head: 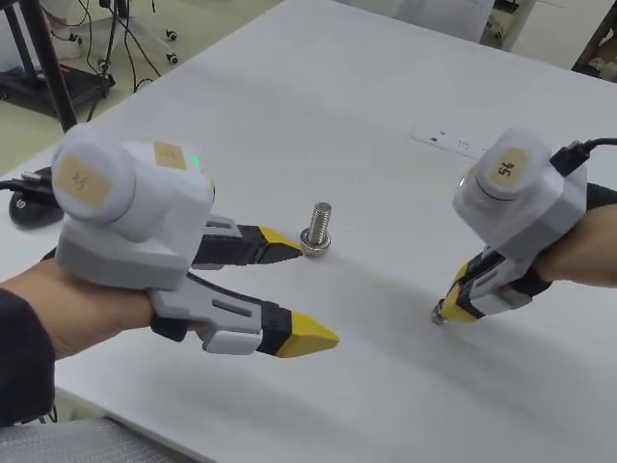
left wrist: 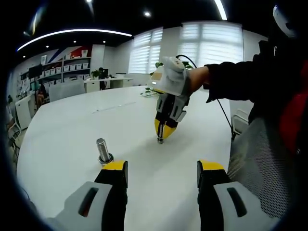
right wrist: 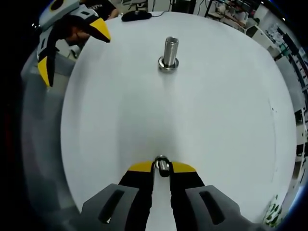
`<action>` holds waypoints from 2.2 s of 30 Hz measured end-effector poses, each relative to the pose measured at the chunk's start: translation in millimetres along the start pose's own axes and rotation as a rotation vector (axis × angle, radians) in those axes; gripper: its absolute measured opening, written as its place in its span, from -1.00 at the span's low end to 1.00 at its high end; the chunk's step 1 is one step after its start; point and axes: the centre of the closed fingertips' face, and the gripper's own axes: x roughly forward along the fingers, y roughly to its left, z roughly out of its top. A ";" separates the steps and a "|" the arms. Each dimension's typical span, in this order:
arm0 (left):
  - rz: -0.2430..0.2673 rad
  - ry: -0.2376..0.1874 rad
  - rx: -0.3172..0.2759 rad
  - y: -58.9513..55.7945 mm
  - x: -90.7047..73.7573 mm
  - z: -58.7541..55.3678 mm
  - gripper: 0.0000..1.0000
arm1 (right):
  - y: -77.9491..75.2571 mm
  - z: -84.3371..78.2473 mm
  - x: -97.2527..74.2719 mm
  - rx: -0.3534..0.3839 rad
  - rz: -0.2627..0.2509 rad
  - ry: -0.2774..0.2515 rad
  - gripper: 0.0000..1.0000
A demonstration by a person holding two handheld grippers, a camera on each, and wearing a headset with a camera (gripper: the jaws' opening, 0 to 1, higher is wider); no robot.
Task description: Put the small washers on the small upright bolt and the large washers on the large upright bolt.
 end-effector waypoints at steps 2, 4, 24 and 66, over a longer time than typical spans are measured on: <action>0.000 0.000 0.000 -0.2 0.1 0.2 0.15 | -0.3 -0.3 1.0 -0.001 0.000 0.001 -0.73; 0.000 0.000 0.000 -0.1 0.2 0.2 0.15 | -0.7 -0.6 2.2 -0.005 -0.001 0.002 -0.73; 0.000 0.002 -0.001 -0.4 0.0 -0.1 0.14 | -1.9 -0.5 4.5 -0.007 -0.008 -0.008 -0.63; 0.049 0.000 -0.005 7.2 -10.4 4.3 0.20 | 24.2 26.6 -53.6 0.171 -0.147 -0.503 0.66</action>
